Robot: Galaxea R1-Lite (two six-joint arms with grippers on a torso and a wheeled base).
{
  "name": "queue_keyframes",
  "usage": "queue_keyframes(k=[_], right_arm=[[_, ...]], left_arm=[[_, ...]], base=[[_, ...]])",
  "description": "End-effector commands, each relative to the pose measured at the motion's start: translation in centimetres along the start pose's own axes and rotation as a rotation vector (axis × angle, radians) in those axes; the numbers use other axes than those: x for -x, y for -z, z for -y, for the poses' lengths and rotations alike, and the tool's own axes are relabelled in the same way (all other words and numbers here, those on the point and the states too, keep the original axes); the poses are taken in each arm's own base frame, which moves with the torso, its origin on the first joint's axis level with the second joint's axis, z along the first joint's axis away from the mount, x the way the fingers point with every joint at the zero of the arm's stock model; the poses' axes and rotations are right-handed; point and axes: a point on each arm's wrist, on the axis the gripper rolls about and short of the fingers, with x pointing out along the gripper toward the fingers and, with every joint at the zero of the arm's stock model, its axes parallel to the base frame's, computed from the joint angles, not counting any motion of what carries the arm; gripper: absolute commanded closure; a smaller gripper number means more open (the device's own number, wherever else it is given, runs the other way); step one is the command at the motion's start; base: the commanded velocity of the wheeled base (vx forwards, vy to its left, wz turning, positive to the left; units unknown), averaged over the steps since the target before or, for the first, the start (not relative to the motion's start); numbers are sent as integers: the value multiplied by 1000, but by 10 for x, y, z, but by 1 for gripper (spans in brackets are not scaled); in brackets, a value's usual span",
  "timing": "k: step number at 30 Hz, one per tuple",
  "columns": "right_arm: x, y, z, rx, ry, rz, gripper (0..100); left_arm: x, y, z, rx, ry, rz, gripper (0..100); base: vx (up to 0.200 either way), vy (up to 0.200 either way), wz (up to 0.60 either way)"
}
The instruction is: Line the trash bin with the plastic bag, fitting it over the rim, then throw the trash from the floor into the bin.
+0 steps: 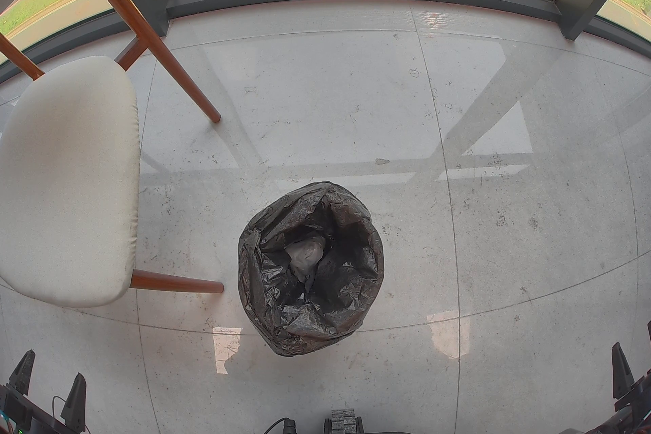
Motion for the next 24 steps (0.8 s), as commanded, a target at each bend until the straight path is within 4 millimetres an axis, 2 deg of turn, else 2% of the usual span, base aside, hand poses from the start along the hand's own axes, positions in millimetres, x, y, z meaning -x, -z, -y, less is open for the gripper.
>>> queue_keyframes(k=[1,24], right_arm=[[-2,5,0,0,3,-26,0],[-1,5,0,9,-3,-14,0]], left_arm=[[3,5,0,-32,63,37,0],[3,5,0,-14,54,38,0]], base=[[0,0,0],[0,0,0]])
